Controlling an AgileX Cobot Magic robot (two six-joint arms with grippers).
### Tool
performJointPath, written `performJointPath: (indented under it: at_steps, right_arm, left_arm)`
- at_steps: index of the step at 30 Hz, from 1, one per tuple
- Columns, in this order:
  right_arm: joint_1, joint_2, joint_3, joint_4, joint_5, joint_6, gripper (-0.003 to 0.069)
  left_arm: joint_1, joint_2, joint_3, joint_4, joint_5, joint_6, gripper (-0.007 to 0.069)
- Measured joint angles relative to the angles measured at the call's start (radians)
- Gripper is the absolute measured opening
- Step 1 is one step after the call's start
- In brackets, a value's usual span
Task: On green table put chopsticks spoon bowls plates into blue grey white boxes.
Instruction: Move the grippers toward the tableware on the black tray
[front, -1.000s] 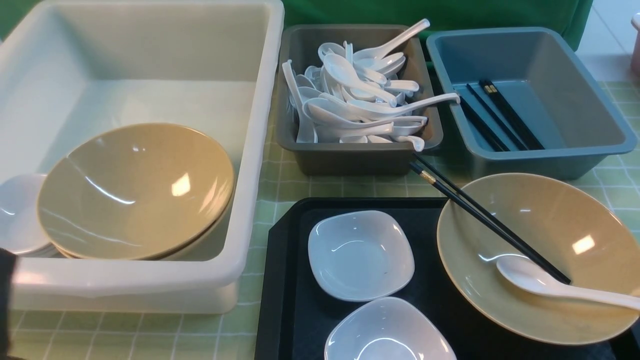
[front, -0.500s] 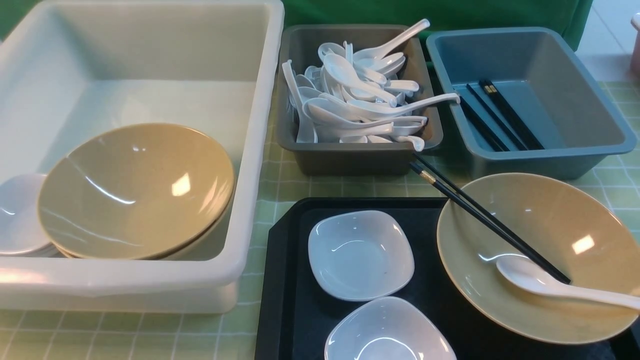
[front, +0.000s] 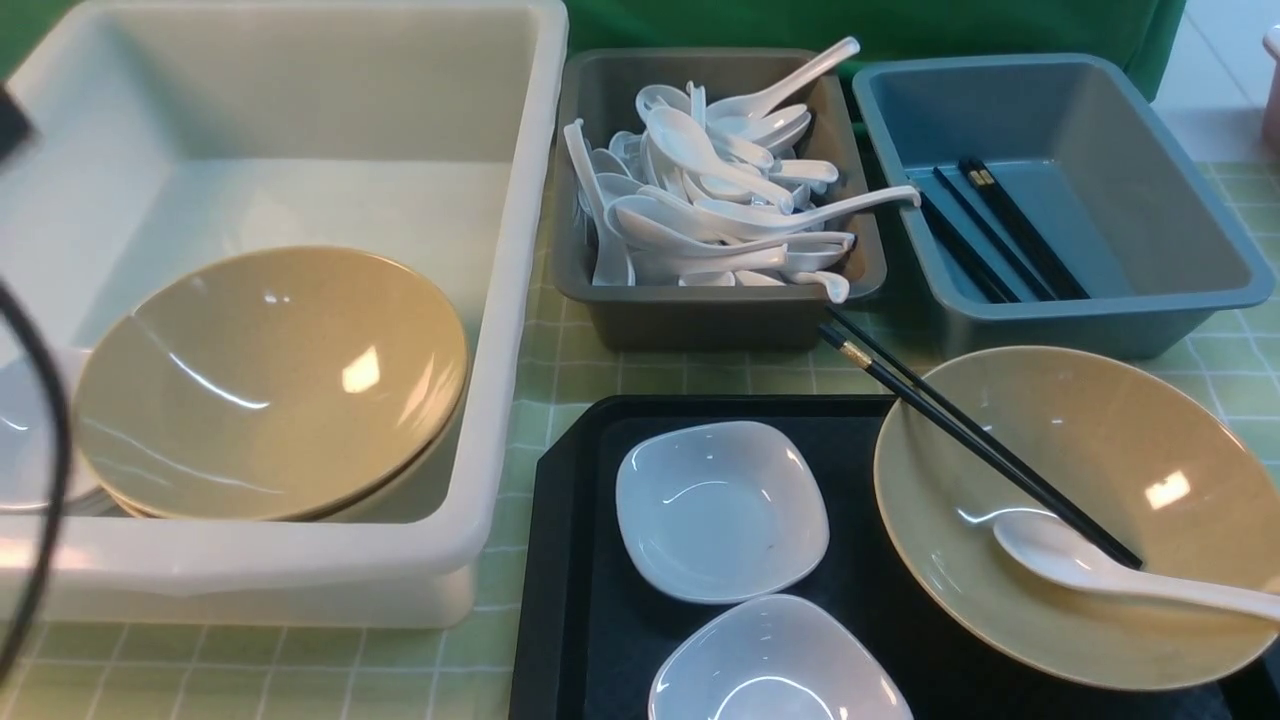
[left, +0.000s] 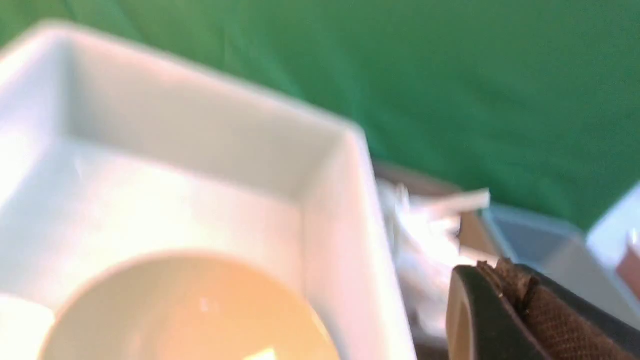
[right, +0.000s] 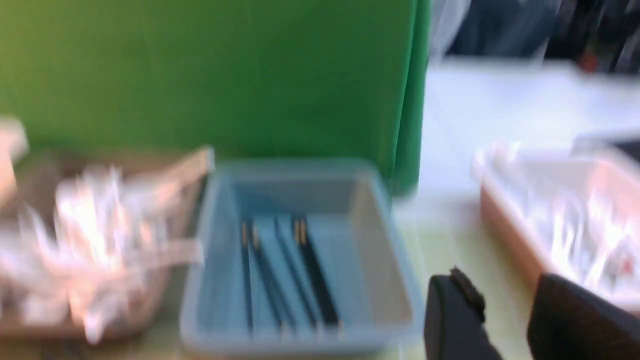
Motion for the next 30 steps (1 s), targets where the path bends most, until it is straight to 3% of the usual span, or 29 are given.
performJointPath:
  at_steps: [4,5,8,13,17,21,30]
  right_arm:
    - [0.008,0.126,-0.005,0.108,0.153,-0.214,0.0236]
    - [0.025,0.175,-0.013,0.198,0.205,-0.347,0.0236]
    - [0.098,0.289,-0.036,0.314,0.262,-0.521,0.0248]
    - [0.252,0.492,-0.094,0.299,0.282,-0.586,0.033]
    - [0.355,0.664,-0.157,0.204,0.281,-0.6,0.0428]
    - [0.384,0.802,-0.189,0.161,0.265,-0.605,0.0457]
    - [0.387,0.974,-0.235,0.14,0.201,-0.605,0.0449]
  left_arm:
    - [-0.12,0.042,0.001,-0.074,0.059,0.058,-0.0002]
    - [-0.174,0.06,0.001,-0.118,0.071,0.096,-0.0002]
    - [-0.264,0.106,0.001,-0.21,0.083,0.195,-0.0002]
    - [-0.365,0.182,0.001,-0.332,0.089,0.383,-0.0002]
    - [-0.381,0.213,0.001,-0.398,0.089,0.431,-0.0002]
    - [-0.382,0.219,0.001,-0.408,0.088,0.439,-0.0002]
    - [-0.382,0.222,0.001,-0.409,0.09,0.445,-0.0002]
